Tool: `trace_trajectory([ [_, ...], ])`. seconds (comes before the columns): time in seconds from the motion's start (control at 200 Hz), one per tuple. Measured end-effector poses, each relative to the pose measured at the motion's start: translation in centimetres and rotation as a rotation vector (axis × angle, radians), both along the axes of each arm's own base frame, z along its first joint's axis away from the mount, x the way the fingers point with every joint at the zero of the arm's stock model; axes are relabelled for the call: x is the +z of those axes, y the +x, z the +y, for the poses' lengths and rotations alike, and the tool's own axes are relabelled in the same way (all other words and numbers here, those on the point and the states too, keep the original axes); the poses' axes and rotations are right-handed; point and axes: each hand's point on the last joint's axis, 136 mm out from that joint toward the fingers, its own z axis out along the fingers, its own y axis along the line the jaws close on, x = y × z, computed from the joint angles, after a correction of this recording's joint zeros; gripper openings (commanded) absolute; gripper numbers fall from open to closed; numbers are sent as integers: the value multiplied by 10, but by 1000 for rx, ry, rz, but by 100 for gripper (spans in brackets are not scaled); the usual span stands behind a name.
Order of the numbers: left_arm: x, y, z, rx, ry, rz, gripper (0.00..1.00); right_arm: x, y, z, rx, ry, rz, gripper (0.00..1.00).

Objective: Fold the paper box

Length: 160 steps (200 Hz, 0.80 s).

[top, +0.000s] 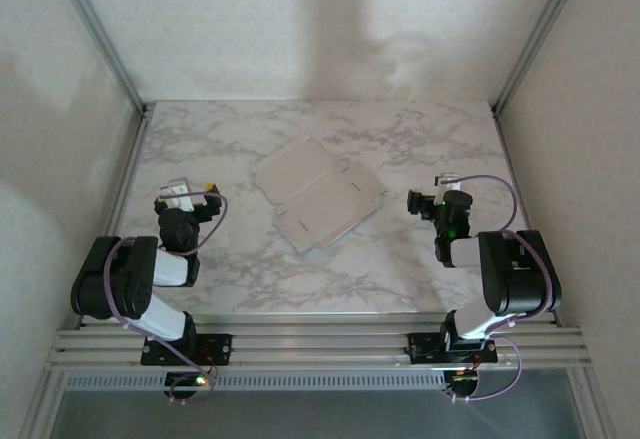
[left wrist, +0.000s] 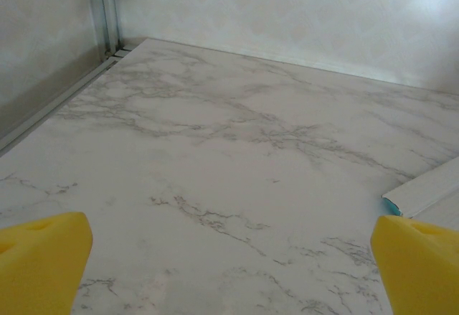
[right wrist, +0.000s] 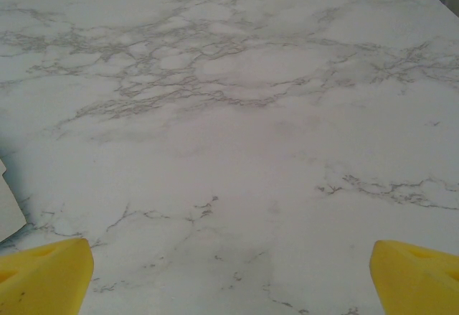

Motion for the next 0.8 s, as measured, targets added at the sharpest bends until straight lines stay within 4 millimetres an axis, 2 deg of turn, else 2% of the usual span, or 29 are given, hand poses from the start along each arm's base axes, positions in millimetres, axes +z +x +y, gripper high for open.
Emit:
trace_trajectory([
  [0.621, 1, 0, 0, -1, 1, -6, 99, 0, 0, -1, -3, -1, -1, 99],
  [0.711, 6, -4, -1, 2, 3, -19, 99, 5, -2, -4, -22, -4, -5, 99],
  [0.801, 20, -5, -2, 12, 6, -43, 99, 23, -6, -8, -44, -10, -25, 99],
])
